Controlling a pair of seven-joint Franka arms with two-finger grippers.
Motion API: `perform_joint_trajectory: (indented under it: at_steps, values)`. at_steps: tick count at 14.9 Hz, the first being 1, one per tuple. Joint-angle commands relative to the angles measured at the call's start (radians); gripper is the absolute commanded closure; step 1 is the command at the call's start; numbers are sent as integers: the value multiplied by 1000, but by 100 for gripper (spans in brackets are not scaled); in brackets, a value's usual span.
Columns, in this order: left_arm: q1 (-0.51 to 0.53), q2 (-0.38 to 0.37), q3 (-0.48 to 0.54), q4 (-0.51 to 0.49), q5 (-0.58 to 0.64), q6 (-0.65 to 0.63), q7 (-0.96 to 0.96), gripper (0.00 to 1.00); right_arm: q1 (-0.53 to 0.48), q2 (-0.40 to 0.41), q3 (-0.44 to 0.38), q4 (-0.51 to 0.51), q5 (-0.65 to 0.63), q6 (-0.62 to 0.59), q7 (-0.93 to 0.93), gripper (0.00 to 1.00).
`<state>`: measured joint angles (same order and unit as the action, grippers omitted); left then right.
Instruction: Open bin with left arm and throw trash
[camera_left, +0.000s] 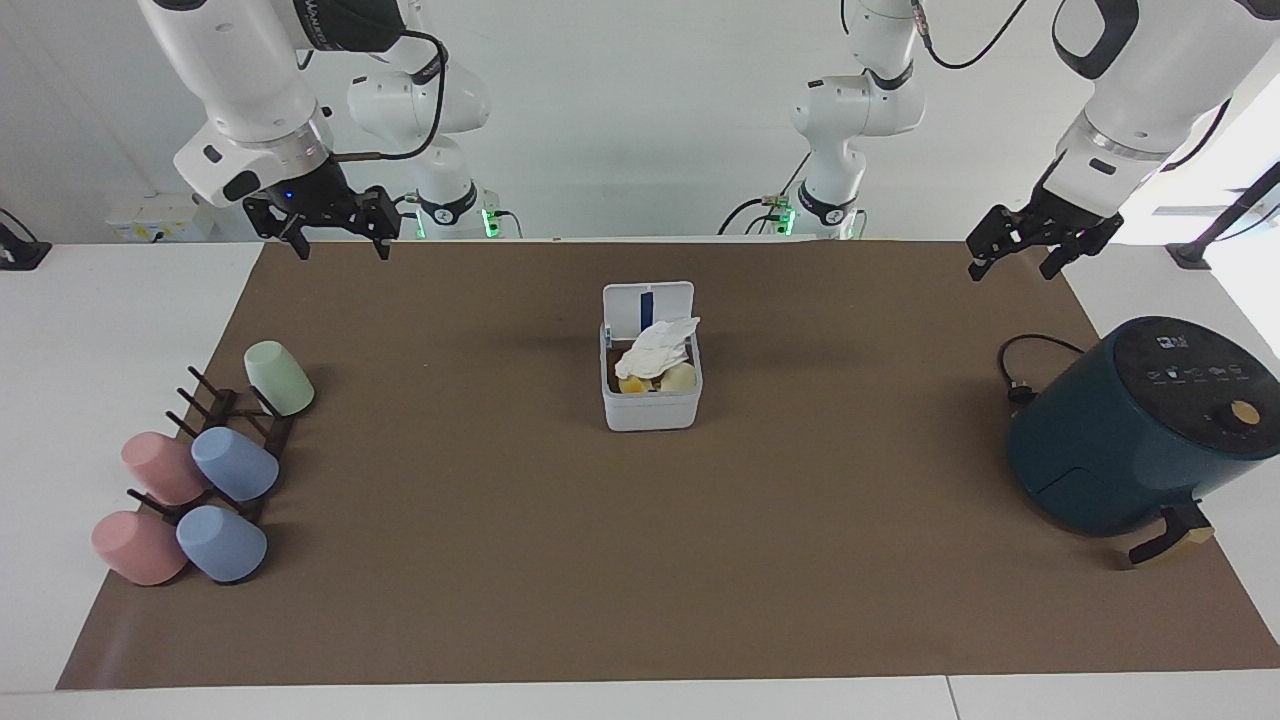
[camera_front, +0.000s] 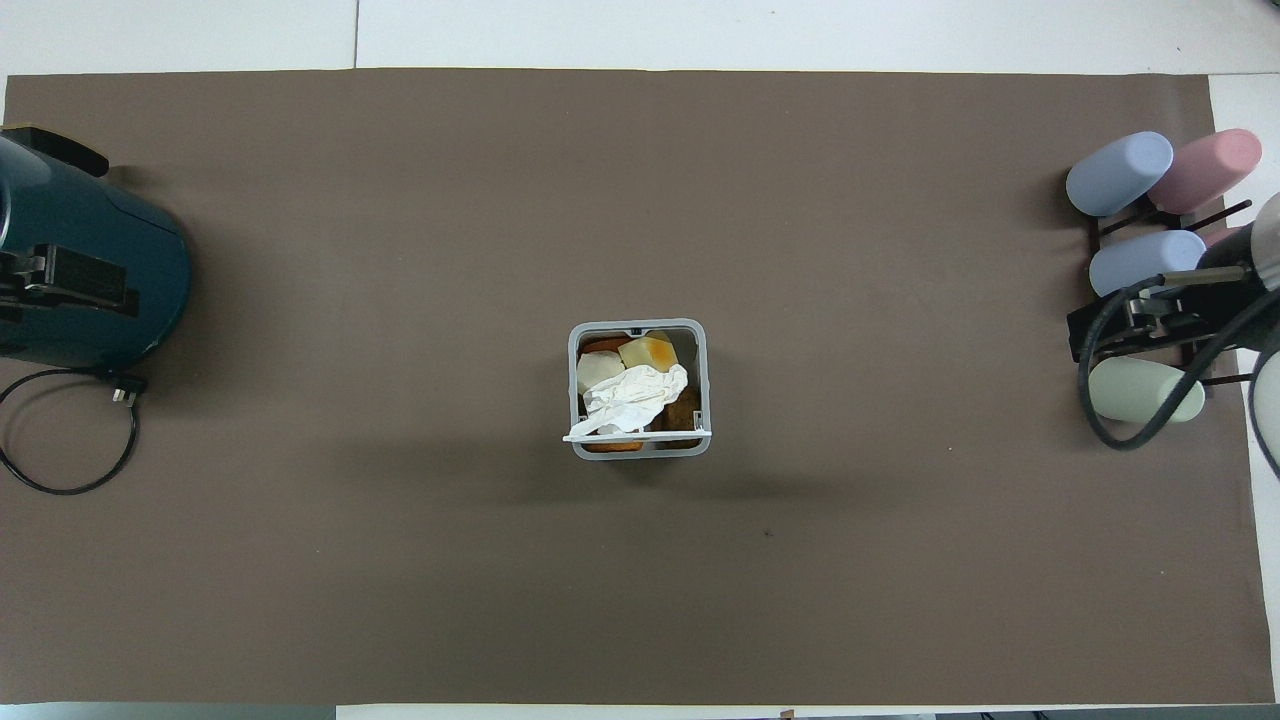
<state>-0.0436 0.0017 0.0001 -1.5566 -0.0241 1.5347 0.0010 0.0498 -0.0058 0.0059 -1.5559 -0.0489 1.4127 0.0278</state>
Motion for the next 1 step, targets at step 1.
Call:
perform_joint_trajectory:
  at_steps: [1]
  values:
    - [7,-16,-6,-16,16,-8,7,0,4,-17,-20,-24,-14,22,-40,0]
